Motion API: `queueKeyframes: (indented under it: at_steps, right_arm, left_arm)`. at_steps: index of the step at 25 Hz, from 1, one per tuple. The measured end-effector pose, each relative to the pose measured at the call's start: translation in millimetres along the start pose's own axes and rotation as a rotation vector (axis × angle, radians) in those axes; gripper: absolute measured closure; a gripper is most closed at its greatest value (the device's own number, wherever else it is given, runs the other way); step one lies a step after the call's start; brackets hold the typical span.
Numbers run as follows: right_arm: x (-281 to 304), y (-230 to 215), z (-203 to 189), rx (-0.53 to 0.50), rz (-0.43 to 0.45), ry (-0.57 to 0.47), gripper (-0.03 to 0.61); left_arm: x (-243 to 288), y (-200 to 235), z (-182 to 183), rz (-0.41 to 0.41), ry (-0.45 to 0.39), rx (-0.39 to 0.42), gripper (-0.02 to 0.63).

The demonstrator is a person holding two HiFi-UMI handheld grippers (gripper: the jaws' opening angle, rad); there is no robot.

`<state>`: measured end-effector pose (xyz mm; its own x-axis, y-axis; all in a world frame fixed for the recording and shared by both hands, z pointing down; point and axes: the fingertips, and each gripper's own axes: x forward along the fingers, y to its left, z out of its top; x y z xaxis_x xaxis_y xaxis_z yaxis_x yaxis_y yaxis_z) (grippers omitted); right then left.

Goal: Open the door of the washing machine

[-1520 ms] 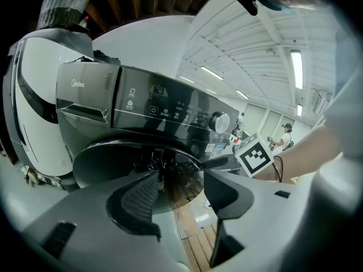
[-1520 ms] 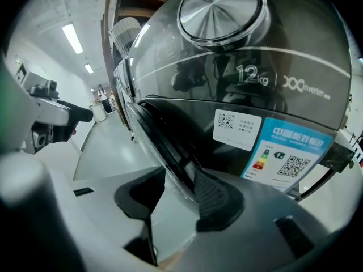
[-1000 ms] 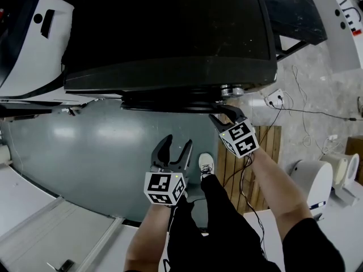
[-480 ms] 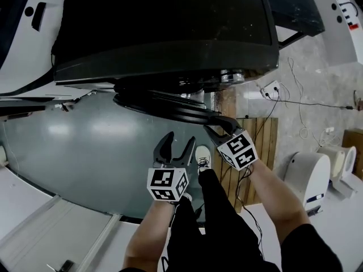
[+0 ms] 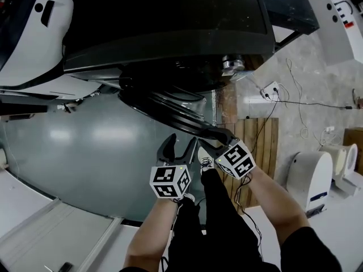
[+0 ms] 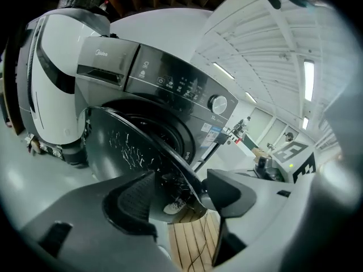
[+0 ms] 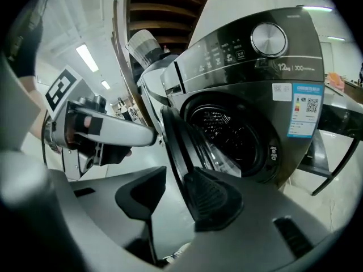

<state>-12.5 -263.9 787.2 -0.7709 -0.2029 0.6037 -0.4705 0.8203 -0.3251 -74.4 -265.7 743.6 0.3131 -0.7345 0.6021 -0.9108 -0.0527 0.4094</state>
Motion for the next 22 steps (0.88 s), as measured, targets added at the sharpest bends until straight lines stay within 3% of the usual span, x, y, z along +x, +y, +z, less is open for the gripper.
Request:
queueKeyframes:
  at_steps: [6,15,22]
  right_arm:
    - [-9.5,36.7,4.3,0.005,0.028,-0.046,0.419]
    - [-8.4,65.3,14.4,0.097,-0.029,-0.119,0.442]
    - [22.2,109.0,33.0,0.063,0.019,-0.126,0.443]
  left_arm:
    - [-27.5,14.3,-14.5,0.003,-0.015,-0.005,0.327]
    - [-64.2,49.1,-45.0,0.051,0.008,-0.038,0.325]
    - [-96.7,84.8,-66.1,0.110,0.008,-0.067,0.327]
